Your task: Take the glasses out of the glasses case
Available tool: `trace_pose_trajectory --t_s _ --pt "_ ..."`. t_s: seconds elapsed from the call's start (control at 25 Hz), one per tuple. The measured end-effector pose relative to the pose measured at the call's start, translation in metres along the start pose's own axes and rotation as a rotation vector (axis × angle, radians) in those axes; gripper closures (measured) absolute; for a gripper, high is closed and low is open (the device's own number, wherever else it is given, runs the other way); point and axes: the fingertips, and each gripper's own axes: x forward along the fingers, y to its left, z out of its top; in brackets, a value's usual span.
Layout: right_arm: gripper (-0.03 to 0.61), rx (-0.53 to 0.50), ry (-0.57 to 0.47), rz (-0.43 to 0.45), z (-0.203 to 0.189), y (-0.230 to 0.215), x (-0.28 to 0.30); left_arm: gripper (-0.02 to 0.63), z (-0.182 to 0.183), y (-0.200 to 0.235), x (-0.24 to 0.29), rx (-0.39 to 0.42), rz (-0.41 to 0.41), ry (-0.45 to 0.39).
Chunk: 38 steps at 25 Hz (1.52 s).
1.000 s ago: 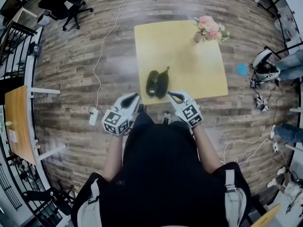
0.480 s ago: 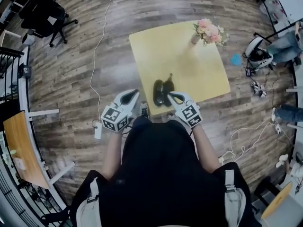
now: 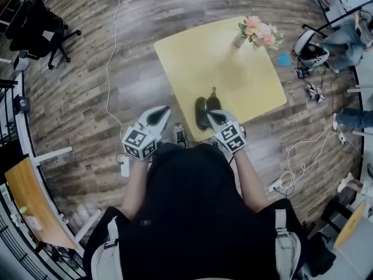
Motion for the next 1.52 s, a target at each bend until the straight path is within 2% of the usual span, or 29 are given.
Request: trace_pose_trajectory --t_s 0.16,0.32,0.6,0.72,0.88,1.04,1.2,1.52 --pt "0.575 0.066 0.035 -0.085 -0.011 -0.004 0.017 0.581 0.0 0.015 -0.009 0.006 -0.036 0.006" --pt "0.575 0.123 0.069 -0.127 -0.023 -0.006 0.032 0.581 0.002 0.033 -0.011 0.015 -0.065 0.023" --pt "0.574 0.216 0.167 -0.135 -0.056 -0.001 0.053 0.581 0.006 0.041 -0.009 0.032 -0.111 0.04" --pt "0.525 0.24 0.19 -0.136 -0.065 0.0 0.059 0.581 0.004 0.041 -0.006 0.041 -0.13 0.061" --pt "0.521 0.246 0.227 -0.166 -0.074 -0.005 0.066 0.581 0.007 0.044 -0.003 0.05 -0.151 0.073" --pt "0.507 0.323 0.241 -0.182 -0.079 -0.006 0.075 0.581 0.01 0.051 -0.001 0.055 -0.172 0.087" --pt "0.502 0.382 0.257 -0.203 -0.084 -0.009 0.08 0.581 0.011 0.059 0.0 0.042 -0.173 0.089" --pt "0.499 0.415 0.315 -0.224 -0.094 -0.018 0.095 0.581 0.003 0.074 -0.003 0.033 -0.149 0.111"
